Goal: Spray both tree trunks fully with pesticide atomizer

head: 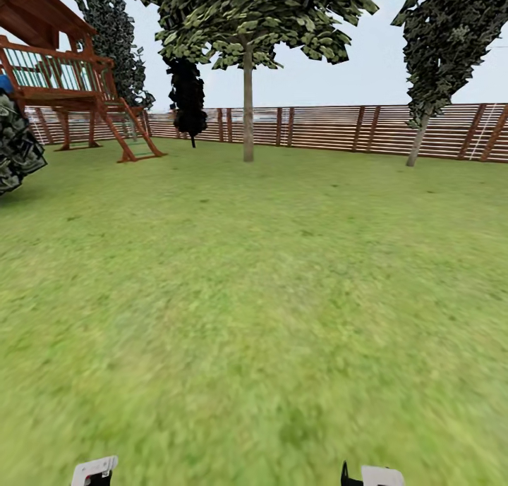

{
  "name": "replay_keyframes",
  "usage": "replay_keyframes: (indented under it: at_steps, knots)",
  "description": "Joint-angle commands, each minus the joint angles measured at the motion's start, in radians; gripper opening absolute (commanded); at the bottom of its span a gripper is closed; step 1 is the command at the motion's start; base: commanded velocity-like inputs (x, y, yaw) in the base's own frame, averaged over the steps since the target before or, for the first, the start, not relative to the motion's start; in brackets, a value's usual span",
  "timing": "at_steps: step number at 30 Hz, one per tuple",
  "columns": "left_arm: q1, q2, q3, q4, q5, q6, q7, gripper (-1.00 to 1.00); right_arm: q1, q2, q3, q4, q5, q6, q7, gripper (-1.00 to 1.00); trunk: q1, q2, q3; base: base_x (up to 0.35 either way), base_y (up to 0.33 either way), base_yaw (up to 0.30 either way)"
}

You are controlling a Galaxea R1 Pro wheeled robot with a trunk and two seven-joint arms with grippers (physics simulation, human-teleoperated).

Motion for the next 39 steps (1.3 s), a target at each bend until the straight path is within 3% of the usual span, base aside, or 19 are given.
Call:
replay_keyframes:
  at_steps: [1, 39]
  knots:
    - [-0.001, 0.000, 0.009, 0.001, -0.010, -0.003, -0.003, -1.00, -0.001, 0.000, -0.008, 0.001, 0.011, -0.002, -0.004, 1.00, 0.000, 0.000, -0.001, 0.338, 0.000, 0.000]
    - [-0.001, 0.000, 0.009, 0.001, -0.010, -0.003, -0.003, -1.00, 0.000, 0.000, -0.008, 0.001, 0.011, -0.002, -0.005, 1.00, 0.000, 0.000, -0.001, 0.338, 0.000, 0.000]
